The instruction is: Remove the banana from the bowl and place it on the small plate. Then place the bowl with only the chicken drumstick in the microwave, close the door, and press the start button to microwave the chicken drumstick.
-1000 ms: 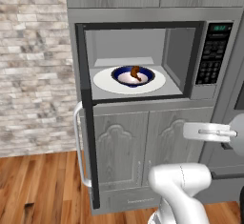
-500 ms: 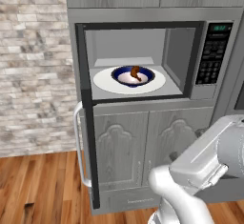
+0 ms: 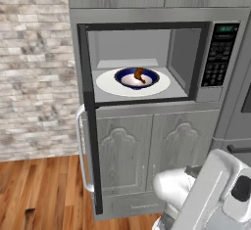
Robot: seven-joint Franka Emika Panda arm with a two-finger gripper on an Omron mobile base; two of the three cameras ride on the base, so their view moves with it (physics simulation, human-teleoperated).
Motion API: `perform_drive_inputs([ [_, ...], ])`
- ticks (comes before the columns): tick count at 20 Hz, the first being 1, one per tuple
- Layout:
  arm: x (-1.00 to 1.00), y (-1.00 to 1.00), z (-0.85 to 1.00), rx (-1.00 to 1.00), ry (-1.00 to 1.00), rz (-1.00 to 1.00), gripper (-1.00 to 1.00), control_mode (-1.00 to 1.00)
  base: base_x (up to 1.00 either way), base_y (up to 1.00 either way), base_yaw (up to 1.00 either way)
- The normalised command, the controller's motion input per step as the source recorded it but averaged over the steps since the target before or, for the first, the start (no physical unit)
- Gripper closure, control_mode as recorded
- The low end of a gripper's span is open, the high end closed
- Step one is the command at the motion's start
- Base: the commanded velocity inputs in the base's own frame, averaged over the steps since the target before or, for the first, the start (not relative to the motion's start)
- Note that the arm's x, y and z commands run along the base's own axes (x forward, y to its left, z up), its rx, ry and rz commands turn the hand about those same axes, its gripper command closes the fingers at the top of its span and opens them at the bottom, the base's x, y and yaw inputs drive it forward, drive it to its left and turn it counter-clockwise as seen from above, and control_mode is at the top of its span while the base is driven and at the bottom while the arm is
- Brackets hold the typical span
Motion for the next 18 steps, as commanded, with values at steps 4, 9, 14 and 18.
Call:
perform_drive_inputs([
  [4,0.01,0.88,-0.25,-0.4,-0.08,0.06,-1.0,-1.0,0.0,0.0,0.0],
  [9,0.62,0.78,-0.46,-0.27,0.0,0.0,-1.0,-1.0,0.0,0.0,0.0],
  [14,0.92,0.71,-0.72,-0.25,0.0,0.0,-1.0,-1.0,0.0,0.0,0.0],
  [18,1.0,0.7,-0.9,-0.25,0.06,0.0,-1.0,-1.0,0.0,0.0,0.0],
])
